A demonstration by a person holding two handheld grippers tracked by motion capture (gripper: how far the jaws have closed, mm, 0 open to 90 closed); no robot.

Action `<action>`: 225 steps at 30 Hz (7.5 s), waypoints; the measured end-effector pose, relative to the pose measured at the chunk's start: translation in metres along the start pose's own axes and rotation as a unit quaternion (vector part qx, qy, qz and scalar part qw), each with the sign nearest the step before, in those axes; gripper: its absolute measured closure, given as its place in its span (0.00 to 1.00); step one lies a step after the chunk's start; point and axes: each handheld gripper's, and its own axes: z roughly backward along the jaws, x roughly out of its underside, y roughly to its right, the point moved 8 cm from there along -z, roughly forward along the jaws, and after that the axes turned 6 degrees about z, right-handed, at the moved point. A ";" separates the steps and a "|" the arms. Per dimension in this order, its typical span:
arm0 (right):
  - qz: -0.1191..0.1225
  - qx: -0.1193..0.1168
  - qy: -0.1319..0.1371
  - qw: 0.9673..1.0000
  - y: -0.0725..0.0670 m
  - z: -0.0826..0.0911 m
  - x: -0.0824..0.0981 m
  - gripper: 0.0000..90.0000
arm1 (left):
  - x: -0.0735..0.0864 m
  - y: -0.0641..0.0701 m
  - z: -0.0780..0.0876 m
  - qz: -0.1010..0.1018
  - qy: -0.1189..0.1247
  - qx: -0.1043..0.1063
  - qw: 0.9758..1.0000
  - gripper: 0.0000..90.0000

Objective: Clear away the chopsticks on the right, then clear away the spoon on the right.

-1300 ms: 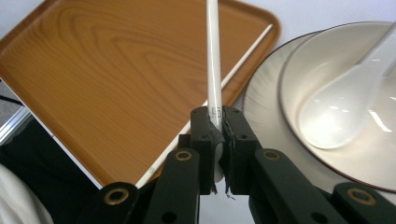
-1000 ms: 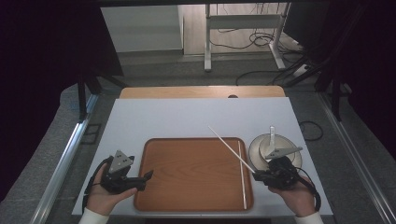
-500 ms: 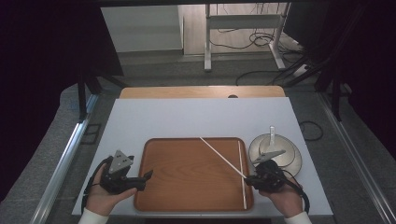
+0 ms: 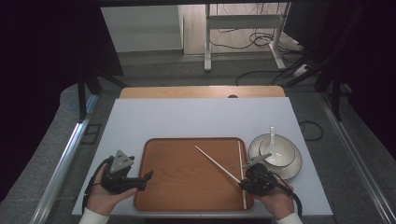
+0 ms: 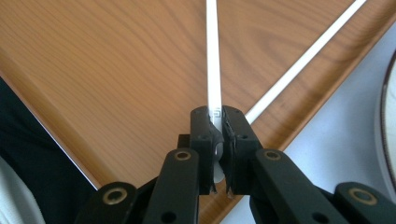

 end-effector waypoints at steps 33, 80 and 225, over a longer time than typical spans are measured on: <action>0.048 -0.009 -0.046 0.998 -0.015 -0.010 0.005 0.81 | 0.001 0.002 -0.003 -0.008 -0.001 0.000 1.000 0.20; 0.009 -0.072 0.059 0.996 -0.010 -0.065 -0.087 0.99 | 0.002 0.003 -0.007 -0.013 -0.007 -0.005 1.000 0.20; -0.116 0.049 0.226 0.966 0.159 0.082 -0.035 0.42 | -0.001 -0.005 -0.003 -0.003 0.008 -0.008 1.000 0.20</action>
